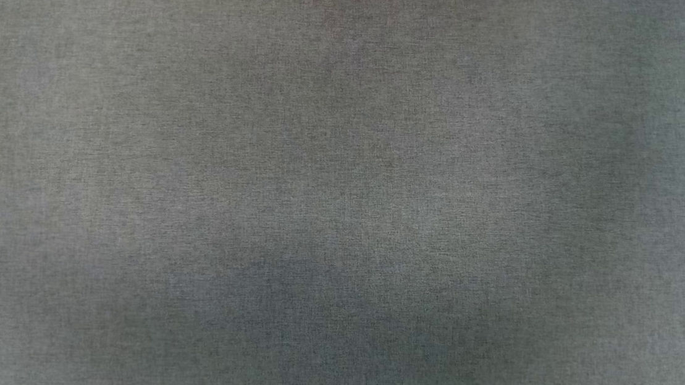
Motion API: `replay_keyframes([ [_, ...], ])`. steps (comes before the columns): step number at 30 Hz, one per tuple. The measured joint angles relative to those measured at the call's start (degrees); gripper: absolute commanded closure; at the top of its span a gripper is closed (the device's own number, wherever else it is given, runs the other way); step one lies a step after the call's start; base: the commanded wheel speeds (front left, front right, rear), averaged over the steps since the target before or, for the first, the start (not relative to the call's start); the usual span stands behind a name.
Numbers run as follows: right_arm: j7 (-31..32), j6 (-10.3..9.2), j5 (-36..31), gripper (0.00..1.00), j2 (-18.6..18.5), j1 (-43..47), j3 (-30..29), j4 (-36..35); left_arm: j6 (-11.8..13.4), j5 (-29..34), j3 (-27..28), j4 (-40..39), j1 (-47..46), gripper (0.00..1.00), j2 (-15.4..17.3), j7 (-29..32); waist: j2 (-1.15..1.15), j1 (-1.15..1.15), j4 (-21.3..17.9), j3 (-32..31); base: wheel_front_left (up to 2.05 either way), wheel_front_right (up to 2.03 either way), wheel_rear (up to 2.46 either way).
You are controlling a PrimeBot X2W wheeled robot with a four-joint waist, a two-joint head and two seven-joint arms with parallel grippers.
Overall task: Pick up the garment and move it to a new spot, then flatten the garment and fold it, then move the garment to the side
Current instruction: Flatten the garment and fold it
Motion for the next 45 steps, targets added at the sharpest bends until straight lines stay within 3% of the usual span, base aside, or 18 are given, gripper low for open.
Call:
replay_keyframes([
  [4, -1.19, -0.01, -0.37, 1.00, -0.23, 3.65, 2.60, 2.79, 0.01, -3.16, 0.21, -2.94, 8.04, 1.00, 0.01, -1.21, 0.00, 0.00, 0.47, -0.28, 0.00, 0.00, 0.00],
  [9, -1.49, -0.09, 3.12, 1.00, -0.92, 13.55, 8.73, 2.02, 0.02, -2.37, -1.36, -10.37, 21.88, 1.00, 1.03, -2.19, 0.00, 0.00, 1.30, -1.39, 0.00, 0.00, 0.00],
  [12, -2.47, -0.09, 6.53, 1.00, -2.16, 21.36, 12.74, -1.60, 0.03, -0.70, -1.57, -14.92, 31.79, 1.00, 1.98, -2.65, 0.00, 0.00, 1.49, -2.75, 0.00, 0.00, 0.00],
  [20, -0.20, -0.09, 17.18, 1.00, -9.27, 44.43, 16.79, -17.17, 0.03, 4.46, 6.27, -25.97, 57.96, 1.00, -1.57, -2.67, 0.00, 0.00, 3.03, -6.22, 0.00, 0.00, 0.00],
  [25, 2.98, -0.10, 20.86, 1.00, -13.45, 59.63, 13.99, -27.05, 0.03, 6.35, 6.08, -30.72, 68.98, 1.00, -2.58, -2.66, 0.00, 0.00, 4.46, -8.23, 0.00, 0.00, 0.00],
  [30, 7.37, -0.10, 22.54, 1.00, -14.34, 75.93, 7.83, -38.06, 0.03, 6.49, 5.45, -36.43, 76.63, 1.00, -0.82, -2.68, 0.00, 0.00, 6.14, -10.11, 0.00, 0.00, 0.00],
  [37, 12.95, -0.11, 20.69, 1.00, -11.36, 89.82, -0.92, -51.38, 0.03, 7.86, 5.58, -41.95, 85.66, 1.00, 1.93, -2.71, 0.00, 0.00, 6.00, -10.13, 0.00, 0.00, 0.00],
  [42, 15.99, -0.18, 18.81, 1.00, -8.70, 92.28, -5.42, -57.07, 0.03, 8.90, 5.66, -43.69, 85.91, 1.00, 3.11, -2.71, 0.00, 0.00, 5.44, -9.58, 0.00, 0.00, 0.00],
  [45, 17.96, -0.19, 18.13, 1.00, -6.66, 90.80, -6.69, -58.57, 0.03, 8.95, 3.71, -44.22, 81.11, 1.00, 4.52, -2.16, 0.00, 0.00, 4.93, -9.27, 0.00, 0.00, 0.00],
])
